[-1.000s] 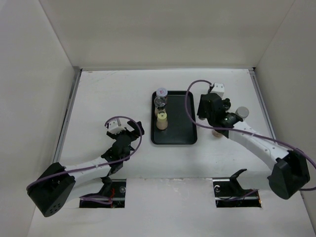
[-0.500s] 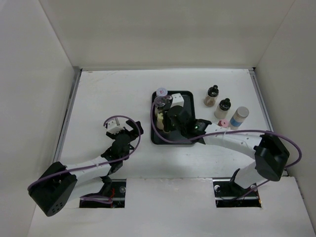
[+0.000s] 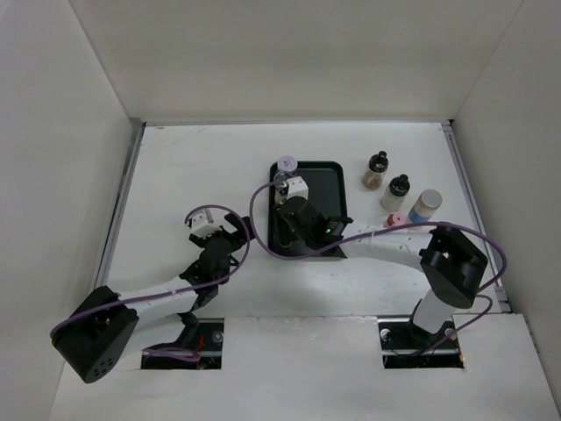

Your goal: Organize the condiment bottles

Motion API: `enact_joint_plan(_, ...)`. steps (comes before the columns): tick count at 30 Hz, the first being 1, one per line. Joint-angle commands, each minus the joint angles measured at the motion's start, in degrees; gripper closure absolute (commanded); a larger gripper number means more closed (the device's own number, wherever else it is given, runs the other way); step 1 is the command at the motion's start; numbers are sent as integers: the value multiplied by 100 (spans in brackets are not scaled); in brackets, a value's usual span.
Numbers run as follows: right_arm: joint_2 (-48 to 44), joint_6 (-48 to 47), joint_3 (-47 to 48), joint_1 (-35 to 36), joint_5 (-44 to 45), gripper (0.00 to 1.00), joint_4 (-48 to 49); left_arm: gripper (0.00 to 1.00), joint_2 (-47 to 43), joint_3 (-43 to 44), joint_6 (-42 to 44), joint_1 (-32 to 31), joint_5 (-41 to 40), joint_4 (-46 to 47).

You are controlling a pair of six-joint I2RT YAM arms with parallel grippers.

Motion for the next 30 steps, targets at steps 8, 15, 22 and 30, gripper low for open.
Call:
enact_joint_plan(8,-837,42,-139,99,-68,18,190,0,53,28,-75,103,155,157)
enact_joint_plan(15,-2610,208,-1333,-400,554,10,-170,0,62,27,-75,139,191,149)
enact_joint_plan(22,-4203,929,-2161,-2166,2217,2,-1374,0,115,54,-84,121,226,149)
enact_joint_plan(30,-4012,886,-2680,-3434,1514,5,-1191,0,229,80,-84,112,322,201)
